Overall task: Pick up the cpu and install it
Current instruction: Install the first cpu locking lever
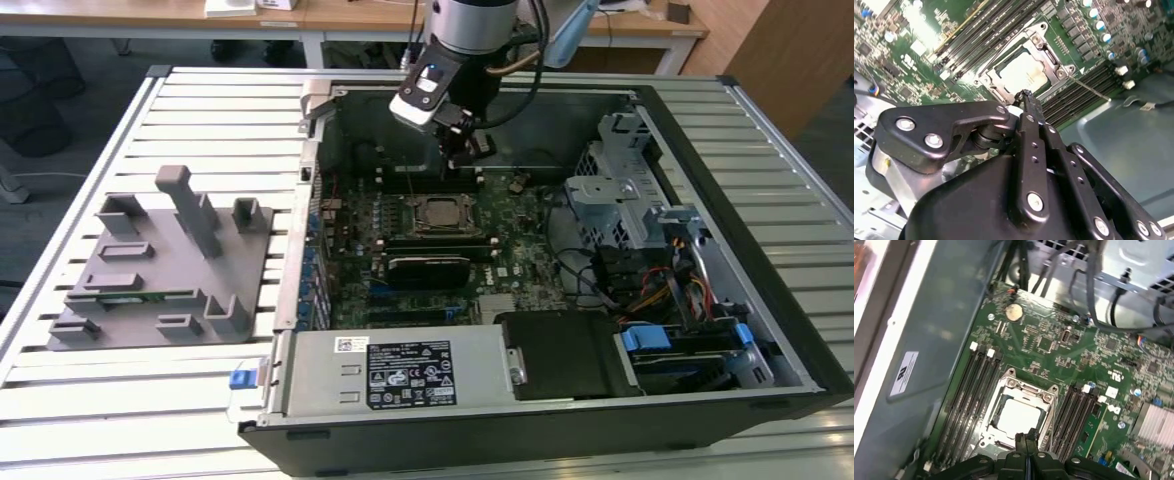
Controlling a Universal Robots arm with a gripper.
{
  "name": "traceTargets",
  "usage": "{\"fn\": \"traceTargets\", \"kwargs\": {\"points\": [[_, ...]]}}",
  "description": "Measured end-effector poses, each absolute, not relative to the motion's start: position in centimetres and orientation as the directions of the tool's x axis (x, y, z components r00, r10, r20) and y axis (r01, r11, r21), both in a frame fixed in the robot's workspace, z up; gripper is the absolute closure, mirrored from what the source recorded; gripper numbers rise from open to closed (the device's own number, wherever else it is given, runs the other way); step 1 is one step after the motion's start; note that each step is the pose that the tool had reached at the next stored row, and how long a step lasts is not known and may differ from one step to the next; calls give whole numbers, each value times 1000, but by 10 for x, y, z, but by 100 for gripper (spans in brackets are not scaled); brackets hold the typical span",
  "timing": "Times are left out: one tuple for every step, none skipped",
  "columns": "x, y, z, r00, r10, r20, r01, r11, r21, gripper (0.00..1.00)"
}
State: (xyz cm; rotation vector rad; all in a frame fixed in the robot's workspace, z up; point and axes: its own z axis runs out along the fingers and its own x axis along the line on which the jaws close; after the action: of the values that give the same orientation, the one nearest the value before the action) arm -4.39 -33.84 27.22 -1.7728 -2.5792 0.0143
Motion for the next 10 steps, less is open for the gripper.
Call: {"fn": "traceTargets", "kwargs": {"points": [[-44, -338, 272, -370, 929, 5, 929, 370, -14, 89], [-44, -338, 272, -383, 924, 5, 924, 383, -14, 89], [-44, -338, 272, -398, 917, 5, 917, 398, -14, 89], [-44, -338, 272, -412, 911, 5, 911, 412, -14, 89], [-44, -338, 272, -426, 905, 5, 904, 426, -14, 89], [-44, -338, 272, -438, 899, 5, 899, 439, -14, 89], [-44, -338, 272, -450, 893, 5, 893, 450, -14, 89], [-44, -338, 272, -462, 887, 5, 887, 462, -14, 89], [-44, -338, 272, -474, 881, 5, 881, 474, -14, 89], [-44, -338, 272, -485, 875, 5, 875, 485, -14, 89]]}}
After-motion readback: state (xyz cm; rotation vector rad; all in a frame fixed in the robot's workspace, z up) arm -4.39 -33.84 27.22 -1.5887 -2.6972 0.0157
